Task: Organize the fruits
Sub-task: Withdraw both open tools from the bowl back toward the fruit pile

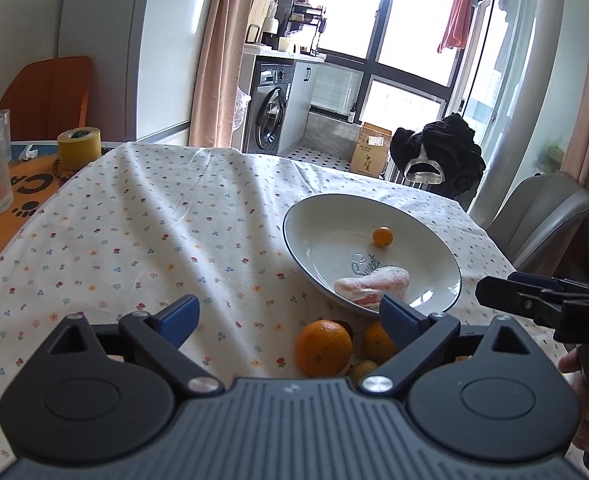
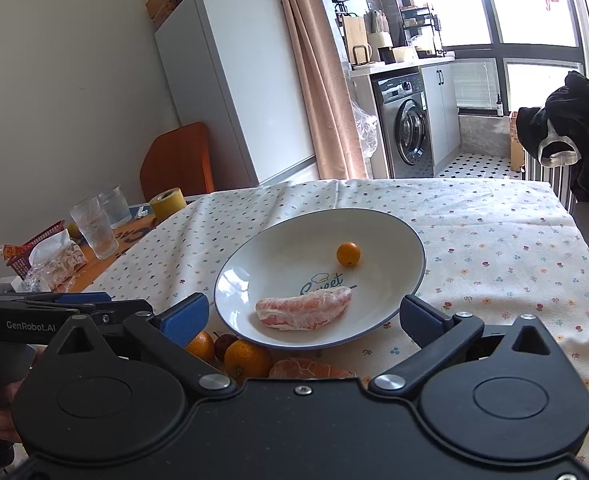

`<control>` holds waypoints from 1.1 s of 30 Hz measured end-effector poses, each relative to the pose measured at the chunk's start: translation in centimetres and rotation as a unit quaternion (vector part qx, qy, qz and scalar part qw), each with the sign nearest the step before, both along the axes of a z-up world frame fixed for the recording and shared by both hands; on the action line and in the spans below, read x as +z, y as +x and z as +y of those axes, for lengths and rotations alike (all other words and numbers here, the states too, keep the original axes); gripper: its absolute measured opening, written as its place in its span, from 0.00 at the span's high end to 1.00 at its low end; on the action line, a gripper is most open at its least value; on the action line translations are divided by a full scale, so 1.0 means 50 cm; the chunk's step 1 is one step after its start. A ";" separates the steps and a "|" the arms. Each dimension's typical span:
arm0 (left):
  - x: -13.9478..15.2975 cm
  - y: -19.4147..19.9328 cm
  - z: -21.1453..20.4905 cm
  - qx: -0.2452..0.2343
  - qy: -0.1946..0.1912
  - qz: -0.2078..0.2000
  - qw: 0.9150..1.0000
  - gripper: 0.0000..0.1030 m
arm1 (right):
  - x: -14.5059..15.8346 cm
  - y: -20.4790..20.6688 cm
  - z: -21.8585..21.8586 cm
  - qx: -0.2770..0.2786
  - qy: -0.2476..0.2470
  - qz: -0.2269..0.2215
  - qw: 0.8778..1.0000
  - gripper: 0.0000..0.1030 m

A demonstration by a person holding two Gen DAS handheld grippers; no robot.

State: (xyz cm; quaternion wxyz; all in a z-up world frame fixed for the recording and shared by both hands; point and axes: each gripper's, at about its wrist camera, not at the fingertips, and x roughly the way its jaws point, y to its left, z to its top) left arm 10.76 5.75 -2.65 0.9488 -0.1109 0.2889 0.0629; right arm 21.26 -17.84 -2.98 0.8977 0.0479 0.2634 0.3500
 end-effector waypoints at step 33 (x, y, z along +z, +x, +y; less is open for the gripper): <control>-0.032 -0.064 -0.025 -0.047 -0.032 0.002 0.998 0.36 | -0.038 -0.094 -0.033 0.046 -0.007 0.022 0.999 0.32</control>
